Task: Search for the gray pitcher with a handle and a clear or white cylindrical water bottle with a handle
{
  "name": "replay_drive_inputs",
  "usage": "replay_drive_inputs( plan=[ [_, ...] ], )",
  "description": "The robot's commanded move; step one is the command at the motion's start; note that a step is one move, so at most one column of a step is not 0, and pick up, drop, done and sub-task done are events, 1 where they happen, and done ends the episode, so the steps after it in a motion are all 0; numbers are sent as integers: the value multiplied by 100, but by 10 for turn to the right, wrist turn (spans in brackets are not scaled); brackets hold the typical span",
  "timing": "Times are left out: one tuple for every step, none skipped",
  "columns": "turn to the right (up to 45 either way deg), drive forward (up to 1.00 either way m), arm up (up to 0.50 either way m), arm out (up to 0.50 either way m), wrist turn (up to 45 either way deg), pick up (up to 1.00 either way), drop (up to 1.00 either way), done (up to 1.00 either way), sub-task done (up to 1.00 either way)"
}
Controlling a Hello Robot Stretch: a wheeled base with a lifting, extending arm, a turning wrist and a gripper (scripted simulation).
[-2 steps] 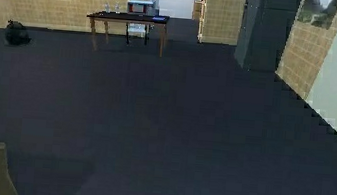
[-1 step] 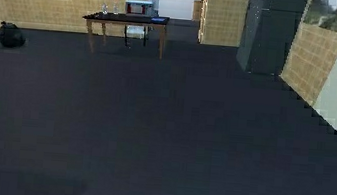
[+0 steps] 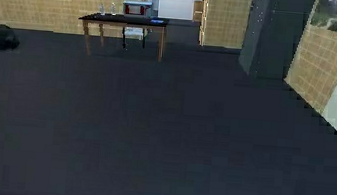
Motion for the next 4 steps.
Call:
replay_drive_inputs(
  plan=[
    [60,0,0,0,0,0,0,0,0],
    [0,100,0,0,0,0,0,0,0],
    [0,100,0,0,0,0,0,0,0],
    [0,100,0,0,0,0,0,0,0]
  ],
)
